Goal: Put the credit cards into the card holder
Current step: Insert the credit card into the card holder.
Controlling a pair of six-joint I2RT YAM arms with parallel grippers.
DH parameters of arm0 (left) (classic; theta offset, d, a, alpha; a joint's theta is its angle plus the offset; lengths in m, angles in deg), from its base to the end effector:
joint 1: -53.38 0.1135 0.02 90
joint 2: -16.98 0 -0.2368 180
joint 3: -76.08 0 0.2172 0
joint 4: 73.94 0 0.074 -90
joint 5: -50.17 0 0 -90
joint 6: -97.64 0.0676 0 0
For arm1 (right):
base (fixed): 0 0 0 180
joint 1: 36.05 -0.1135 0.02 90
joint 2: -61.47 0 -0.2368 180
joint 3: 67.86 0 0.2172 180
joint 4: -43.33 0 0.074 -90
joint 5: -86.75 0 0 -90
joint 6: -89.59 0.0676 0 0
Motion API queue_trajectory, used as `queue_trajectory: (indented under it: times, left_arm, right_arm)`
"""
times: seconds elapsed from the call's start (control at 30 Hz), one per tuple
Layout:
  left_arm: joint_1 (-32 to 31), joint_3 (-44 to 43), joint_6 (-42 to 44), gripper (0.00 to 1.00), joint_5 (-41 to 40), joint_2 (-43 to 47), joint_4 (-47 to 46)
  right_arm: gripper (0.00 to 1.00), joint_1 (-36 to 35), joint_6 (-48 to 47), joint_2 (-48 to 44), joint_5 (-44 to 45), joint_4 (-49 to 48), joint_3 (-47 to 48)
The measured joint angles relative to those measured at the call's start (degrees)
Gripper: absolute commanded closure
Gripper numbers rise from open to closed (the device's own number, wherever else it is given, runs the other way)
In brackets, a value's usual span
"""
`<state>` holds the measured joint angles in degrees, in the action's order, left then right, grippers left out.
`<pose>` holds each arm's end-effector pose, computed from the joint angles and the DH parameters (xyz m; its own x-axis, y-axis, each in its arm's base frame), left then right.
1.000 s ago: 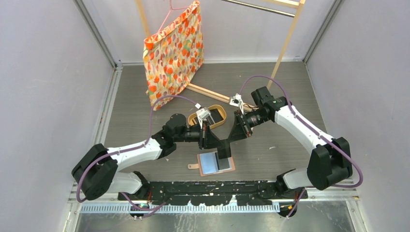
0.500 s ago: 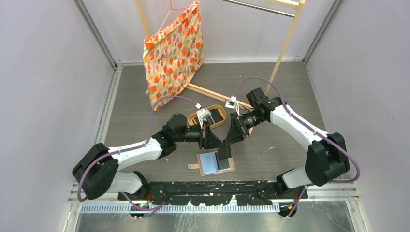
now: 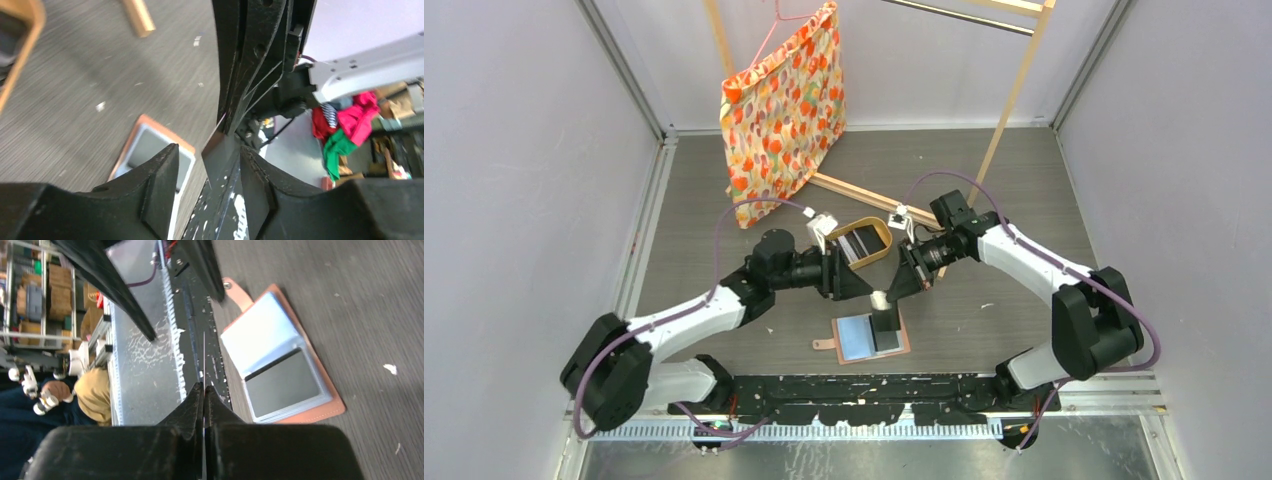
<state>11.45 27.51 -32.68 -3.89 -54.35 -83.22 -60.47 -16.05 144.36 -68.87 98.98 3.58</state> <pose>0.1741 -0.2097 0.2238 -0.7570 -0.0242 -0.6529 0.6240 0.2692 -0.7335 0.1960 0.1566 0.2115 -0.6747 -0.4286 -0.6009 -0.7012 0.1182 0.7031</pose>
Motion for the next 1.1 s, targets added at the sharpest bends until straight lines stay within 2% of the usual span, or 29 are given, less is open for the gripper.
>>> queue_trajectory:
  times: [0.13,0.23,0.37,0.43,0.47,0.67,0.87,1.1]
  left_arm:
    - [2.60,0.44,0.31,0.49,-5.46,8.11,12.76]
    - [2.62,0.66,0.02,0.53,-8.37,13.68,20.39]
    - [2.58,2.08,-3.41,0.76,-11.67,18.36,27.65]
    - [2.58,3.04,-5.81,0.85,-12.57,18.67,29.24]
    - [2.49,3.72,-7.08,0.86,-13.00,18.60,29.92]
    - [-0.85,7.63,-13.16,0.90,-15.56,17.86,29.11]
    - [-4.33,10.23,-16.35,0.91,-17.44,13.38,22.53]
    - [-5.07,10.95,-16.61,0.94,-18.03,5.77,16.04]
  right_arm:
    - [0.99,0.00,7.45,2.58,4.20,-5.68,-2.64]
    - [0.99,0.00,13.00,3.74,7.98,-10.01,-4.35]
    - [0.99,0.00,22.16,3.80,13.16,-16.92,-7.56]
    - [0.99,0.00,26.34,3.87,15.06,-19.65,-8.76]
    - [0.99,-0.09,28.28,4.04,15.85,-20.87,-9.16]
    - [0.99,-0.92,33.62,5.20,17.42,-24.20,-10.49]
    - [0.99,-1.14,32.72,4.09,17.38,-23.10,-13.03]
    - [0.99,-2.05,32.39,3.96,17.66,-23.91,-14.73]
